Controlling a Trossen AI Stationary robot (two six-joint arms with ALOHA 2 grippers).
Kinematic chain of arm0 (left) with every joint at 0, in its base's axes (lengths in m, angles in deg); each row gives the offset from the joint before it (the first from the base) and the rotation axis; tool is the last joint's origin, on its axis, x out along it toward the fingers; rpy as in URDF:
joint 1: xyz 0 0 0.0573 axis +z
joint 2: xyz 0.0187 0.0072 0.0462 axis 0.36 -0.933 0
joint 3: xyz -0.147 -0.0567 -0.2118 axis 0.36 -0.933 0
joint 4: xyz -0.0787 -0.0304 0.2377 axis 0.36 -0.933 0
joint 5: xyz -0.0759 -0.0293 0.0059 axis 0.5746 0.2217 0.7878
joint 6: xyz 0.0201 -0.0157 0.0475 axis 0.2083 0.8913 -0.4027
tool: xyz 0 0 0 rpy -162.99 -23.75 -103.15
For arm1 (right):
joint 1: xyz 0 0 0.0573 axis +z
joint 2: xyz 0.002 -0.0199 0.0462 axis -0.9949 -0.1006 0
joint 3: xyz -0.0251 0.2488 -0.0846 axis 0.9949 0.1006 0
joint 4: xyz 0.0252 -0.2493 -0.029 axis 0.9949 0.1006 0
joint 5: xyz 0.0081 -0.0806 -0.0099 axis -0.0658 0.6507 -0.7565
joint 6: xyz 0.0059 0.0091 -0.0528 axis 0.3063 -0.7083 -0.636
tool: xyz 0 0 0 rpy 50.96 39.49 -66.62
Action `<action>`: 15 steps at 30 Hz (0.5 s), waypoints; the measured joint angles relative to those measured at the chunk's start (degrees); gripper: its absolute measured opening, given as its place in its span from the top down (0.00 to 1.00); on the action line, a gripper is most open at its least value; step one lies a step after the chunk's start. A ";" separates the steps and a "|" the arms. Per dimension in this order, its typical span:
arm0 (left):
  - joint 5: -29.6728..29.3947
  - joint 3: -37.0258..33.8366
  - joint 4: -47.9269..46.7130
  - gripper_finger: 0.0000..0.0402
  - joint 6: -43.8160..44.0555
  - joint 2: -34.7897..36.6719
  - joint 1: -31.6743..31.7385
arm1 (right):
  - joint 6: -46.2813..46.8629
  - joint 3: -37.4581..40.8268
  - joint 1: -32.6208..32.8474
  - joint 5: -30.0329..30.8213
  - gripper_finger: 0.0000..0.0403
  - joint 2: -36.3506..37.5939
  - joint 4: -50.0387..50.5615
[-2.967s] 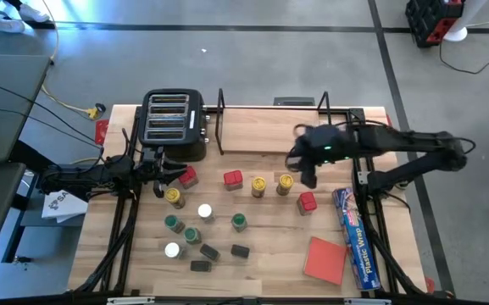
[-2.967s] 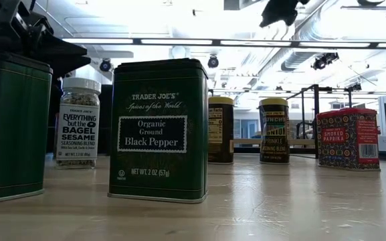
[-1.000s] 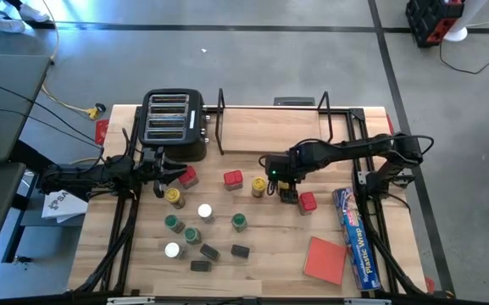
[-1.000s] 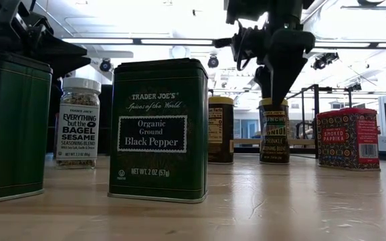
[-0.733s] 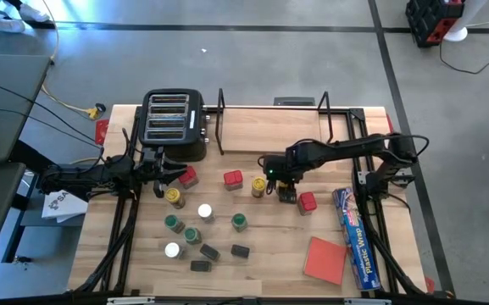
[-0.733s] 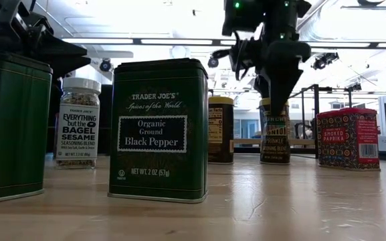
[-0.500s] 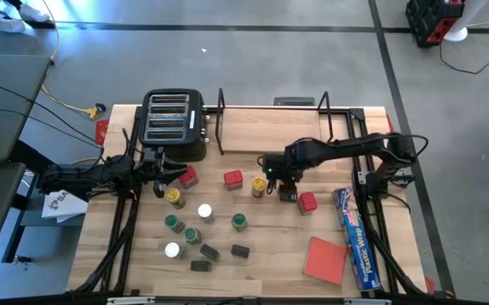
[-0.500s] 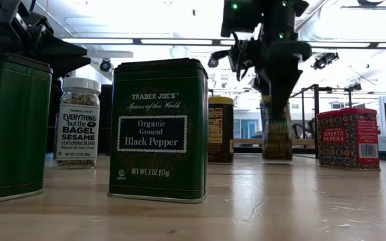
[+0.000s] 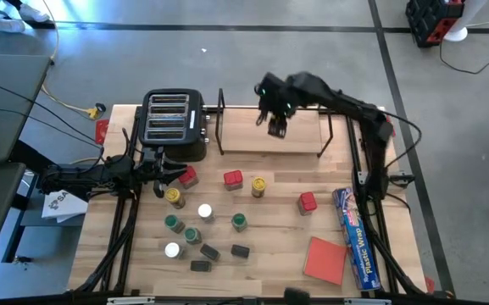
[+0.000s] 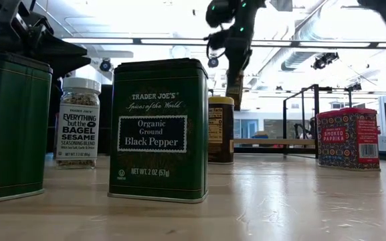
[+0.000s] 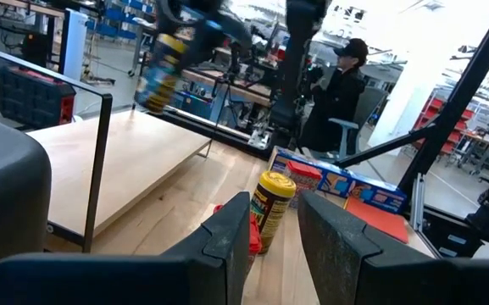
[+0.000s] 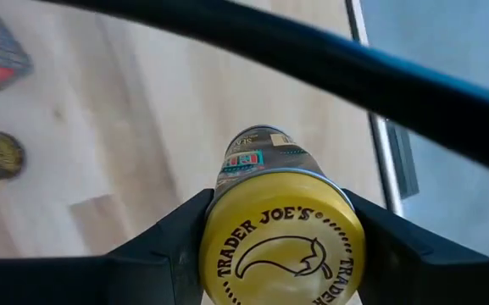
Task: Shelf spices
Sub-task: Put the top right yellow seasoning bottle on the shelf
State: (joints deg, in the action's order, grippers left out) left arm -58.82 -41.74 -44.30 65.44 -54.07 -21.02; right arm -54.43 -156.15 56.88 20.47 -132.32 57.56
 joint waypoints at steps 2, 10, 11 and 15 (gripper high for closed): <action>-0.02 0.00 0.00 0.76 0.00 -0.01 0.01 | -2.40 -6.31 -2.38 -0.68 0.48 -4.40 3.23; -0.18 0.00 0.04 0.76 -0.53 -0.01 0.01 | -6.59 -16.00 -9.81 -2.53 0.48 -12.90 11.36; -0.32 0.00 0.04 0.76 -0.52 -0.01 0.02 | -6.61 -14.98 -10.79 -2.60 0.48 -12.40 11.53; -0.37 0.00 0.03 0.76 -0.50 0.02 0.00 | -6.45 -11.84 -14.81 -2.54 0.48 -10.37 11.80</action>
State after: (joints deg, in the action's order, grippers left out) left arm -59.19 -41.74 -44.27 64.93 -54.06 -21.02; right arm -60.88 -167.99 42.07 17.93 -142.69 69.36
